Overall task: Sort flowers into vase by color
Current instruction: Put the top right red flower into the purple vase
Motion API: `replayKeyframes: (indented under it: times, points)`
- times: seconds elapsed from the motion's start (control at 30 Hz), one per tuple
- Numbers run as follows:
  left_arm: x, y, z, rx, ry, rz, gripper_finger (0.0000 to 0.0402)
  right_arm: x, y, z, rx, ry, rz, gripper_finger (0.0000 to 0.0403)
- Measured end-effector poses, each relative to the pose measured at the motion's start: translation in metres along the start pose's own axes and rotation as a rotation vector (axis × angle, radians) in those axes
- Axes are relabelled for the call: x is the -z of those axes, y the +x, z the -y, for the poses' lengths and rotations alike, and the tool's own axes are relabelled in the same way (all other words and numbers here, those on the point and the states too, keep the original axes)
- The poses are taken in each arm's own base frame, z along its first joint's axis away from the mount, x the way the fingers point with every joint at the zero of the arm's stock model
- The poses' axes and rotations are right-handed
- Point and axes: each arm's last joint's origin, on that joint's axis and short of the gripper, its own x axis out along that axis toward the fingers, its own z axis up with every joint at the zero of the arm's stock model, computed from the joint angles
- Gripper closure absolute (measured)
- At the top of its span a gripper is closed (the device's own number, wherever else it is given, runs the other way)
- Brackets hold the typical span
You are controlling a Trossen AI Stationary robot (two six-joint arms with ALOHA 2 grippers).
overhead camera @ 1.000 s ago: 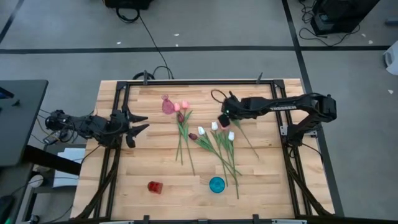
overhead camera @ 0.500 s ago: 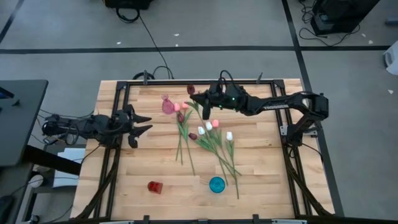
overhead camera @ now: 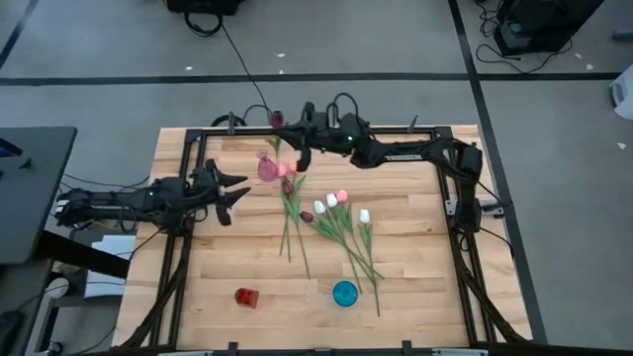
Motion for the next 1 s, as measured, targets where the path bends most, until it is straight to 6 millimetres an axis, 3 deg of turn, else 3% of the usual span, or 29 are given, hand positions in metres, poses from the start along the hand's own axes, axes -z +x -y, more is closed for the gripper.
replayKeyframes:
  times: [0.17,0.37,1.0]
  points:
    - [0.004,0.000,-0.002,-0.053,-0.027,-0.030,0.0239,-0.023,0.022,0.007,-0.014,-0.063,-0.013,0.0389]
    - [0.004,0.000,-0.002,-0.057,-0.038,-0.030,0.0239,-0.045,0.029,0.009,0.009,-0.151,0.026,0.0389]
    - [0.002,0.000,-0.005,-0.168,-0.013,-0.006,0.0239,-0.054,0.029,0.008,0.011,-0.147,0.113,0.0389]
